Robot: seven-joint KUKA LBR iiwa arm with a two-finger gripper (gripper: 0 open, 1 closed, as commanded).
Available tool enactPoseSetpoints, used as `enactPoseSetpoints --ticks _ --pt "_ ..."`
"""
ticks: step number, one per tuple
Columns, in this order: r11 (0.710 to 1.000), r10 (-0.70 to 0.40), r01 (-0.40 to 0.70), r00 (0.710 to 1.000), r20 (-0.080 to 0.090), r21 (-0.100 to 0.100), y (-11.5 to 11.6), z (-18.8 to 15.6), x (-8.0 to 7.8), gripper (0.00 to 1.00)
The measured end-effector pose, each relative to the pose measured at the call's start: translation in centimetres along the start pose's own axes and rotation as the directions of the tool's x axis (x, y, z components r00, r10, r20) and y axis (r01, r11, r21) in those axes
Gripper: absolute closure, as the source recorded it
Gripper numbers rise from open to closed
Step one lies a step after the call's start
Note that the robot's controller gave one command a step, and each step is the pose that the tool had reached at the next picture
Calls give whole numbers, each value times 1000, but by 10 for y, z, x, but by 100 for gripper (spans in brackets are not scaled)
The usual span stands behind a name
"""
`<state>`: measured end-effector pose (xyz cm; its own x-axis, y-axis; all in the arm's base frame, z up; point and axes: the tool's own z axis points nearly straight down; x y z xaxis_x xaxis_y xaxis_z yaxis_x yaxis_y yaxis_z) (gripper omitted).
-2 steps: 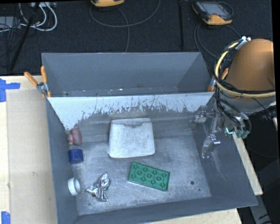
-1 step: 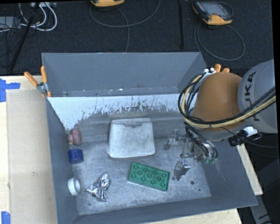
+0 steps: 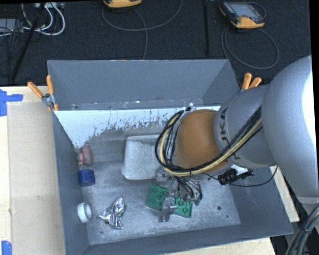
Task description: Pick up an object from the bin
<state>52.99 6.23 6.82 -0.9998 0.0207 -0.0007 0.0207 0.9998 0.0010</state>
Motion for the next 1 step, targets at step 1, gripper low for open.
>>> enactPoseSetpoints --ticks 1 --pt "1000 2 -2 1000 0 0 -2 -5 -1 100"
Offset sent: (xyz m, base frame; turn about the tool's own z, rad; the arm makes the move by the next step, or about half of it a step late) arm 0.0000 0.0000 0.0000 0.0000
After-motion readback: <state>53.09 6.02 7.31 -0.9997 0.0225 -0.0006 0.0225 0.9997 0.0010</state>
